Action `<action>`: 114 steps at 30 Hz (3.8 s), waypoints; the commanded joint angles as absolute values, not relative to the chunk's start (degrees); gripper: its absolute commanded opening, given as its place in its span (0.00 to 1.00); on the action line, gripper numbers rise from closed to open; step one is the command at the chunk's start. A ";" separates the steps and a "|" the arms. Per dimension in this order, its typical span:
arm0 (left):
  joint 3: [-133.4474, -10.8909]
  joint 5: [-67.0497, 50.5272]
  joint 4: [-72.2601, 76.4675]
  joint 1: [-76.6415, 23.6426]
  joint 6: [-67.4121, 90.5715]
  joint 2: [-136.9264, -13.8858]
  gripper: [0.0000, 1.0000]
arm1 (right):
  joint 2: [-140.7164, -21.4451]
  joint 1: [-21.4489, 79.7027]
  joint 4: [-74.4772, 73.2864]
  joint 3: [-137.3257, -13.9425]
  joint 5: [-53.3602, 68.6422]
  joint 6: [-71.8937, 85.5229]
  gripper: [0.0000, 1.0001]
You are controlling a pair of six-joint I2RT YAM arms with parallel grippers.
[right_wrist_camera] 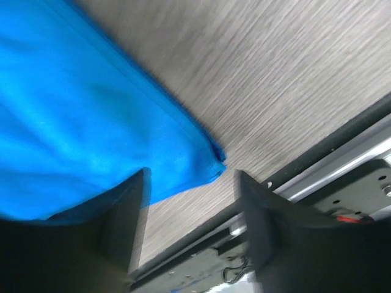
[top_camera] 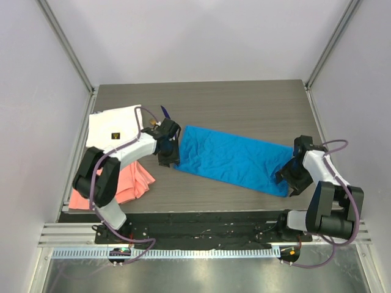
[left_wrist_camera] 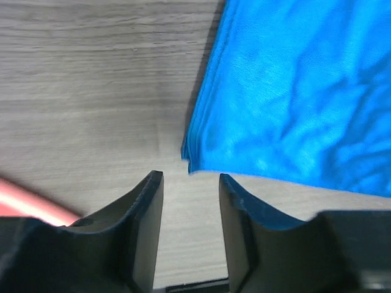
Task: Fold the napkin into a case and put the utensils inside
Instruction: Fold and flatten the napkin at the center of the board.
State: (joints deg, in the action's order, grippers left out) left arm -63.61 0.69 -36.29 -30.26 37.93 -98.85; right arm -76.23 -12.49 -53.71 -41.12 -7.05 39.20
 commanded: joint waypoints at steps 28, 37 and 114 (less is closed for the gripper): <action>-78.75 -24.86 9.62 -31.46 58.52 -116.25 0.00 | -84.97 -12.31 2.16 -46.59 30.90 34.10 0.01; -77.35 -25.14 16.69 -28.57 58.36 -123.04 0.00 | -97.37 -13.27 21.15 -40.26 37.52 38.84 0.01; -81.04 -19.42 26.53 -30.23 54.90 -120.75 0.46 | -102.13 -3.08 30.85 -48.95 39.20 49.04 0.88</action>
State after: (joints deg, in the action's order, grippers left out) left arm -84.95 -17.58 15.20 -27.79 48.80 -120.03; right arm -106.94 -5.82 32.14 -44.95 40.10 50.50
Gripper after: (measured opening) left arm 0.486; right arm 0.877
